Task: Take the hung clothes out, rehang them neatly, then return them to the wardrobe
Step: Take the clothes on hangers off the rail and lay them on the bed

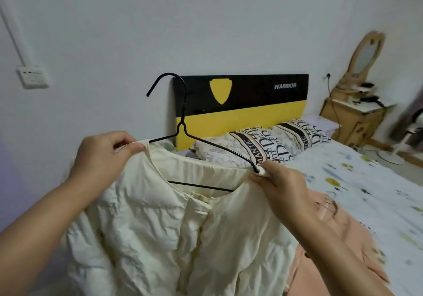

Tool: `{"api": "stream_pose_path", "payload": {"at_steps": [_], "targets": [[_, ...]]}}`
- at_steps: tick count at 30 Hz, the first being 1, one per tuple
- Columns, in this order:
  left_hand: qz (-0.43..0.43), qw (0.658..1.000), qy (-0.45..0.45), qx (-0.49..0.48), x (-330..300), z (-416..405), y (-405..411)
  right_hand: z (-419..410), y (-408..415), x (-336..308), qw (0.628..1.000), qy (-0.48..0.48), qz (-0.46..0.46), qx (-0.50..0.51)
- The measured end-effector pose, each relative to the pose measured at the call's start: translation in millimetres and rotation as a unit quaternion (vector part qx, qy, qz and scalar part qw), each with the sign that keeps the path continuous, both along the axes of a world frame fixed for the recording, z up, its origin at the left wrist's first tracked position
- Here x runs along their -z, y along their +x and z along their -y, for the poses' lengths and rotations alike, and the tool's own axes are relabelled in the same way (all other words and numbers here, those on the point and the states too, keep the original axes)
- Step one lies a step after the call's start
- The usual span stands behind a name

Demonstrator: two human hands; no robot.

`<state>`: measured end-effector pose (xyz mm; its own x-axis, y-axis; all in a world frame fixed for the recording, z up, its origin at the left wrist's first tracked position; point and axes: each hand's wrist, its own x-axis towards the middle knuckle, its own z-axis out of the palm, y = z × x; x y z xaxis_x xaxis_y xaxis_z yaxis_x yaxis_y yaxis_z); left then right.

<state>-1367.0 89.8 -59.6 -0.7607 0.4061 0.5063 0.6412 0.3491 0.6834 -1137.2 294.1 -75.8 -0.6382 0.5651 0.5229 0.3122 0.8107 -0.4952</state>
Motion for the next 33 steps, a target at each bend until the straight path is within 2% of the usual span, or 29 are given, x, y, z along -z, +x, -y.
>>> {"api": "stream_pose_path", "payload": {"at_steps": [9,22,27,33], "targets": [[0.017,0.99,-0.011,0.141,17,-127,50,-53,102,17,0.988,-0.009,0.021,0.15],[-0.023,0.933,-0.066,0.354,31,-311,59,-105,140,37,0.927,-0.092,-0.021,0.363],[-0.033,0.91,-0.082,0.405,36,-374,79,-139,158,48,0.902,-0.099,-0.024,0.421],[-0.035,0.901,-0.104,0.42,51,-460,106,-214,180,65,0.886,-0.119,-0.019,0.447]]}}
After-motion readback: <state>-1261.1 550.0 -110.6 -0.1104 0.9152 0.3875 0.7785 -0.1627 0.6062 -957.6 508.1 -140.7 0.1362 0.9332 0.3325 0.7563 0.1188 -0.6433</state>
